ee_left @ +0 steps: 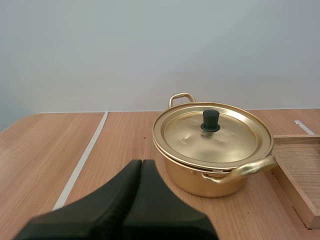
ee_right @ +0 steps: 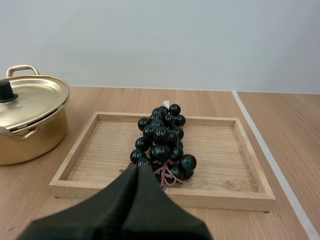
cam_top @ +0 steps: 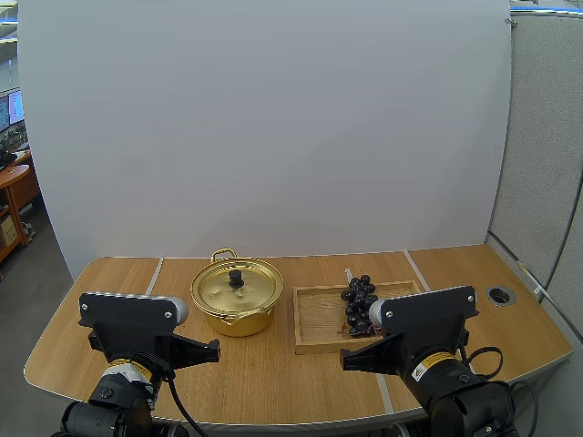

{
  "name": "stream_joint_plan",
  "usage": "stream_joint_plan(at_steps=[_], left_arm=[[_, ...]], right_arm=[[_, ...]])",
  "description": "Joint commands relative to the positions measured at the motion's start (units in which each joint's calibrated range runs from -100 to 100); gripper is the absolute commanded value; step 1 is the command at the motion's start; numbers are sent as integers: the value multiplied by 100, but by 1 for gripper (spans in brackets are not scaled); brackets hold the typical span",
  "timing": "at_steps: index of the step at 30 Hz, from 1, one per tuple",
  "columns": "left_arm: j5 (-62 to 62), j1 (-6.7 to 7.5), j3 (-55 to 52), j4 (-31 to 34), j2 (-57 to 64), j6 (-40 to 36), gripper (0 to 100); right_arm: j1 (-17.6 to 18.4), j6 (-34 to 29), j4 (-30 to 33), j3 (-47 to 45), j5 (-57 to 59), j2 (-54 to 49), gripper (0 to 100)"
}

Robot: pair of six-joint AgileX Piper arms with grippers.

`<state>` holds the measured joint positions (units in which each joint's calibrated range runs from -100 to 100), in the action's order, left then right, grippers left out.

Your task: Open the pot, put the grape inside, and close it

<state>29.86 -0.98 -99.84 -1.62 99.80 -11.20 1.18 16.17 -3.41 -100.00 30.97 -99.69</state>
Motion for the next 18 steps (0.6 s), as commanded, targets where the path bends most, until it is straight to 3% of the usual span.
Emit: stream_joint_plan(at_steps=[1, 9, 13, 18], left_arm=[[-48, 4, -16, 23, 20, -29, 0], [-48, 4, 973, 23, 20, -29, 0], [-48, 4, 1587, 23, 20, -29, 0], [-119, 4, 2519, 23, 20, -29, 0]], right_arm=[[-16, -34, 23, 0, -706, -31, 0], [-16, -34, 23, 0, -2228, -31, 0], [-16, -34, 23, 113, -2253, -31, 0], [-16, -34, 23, 1005, -1948, -31, 0]])
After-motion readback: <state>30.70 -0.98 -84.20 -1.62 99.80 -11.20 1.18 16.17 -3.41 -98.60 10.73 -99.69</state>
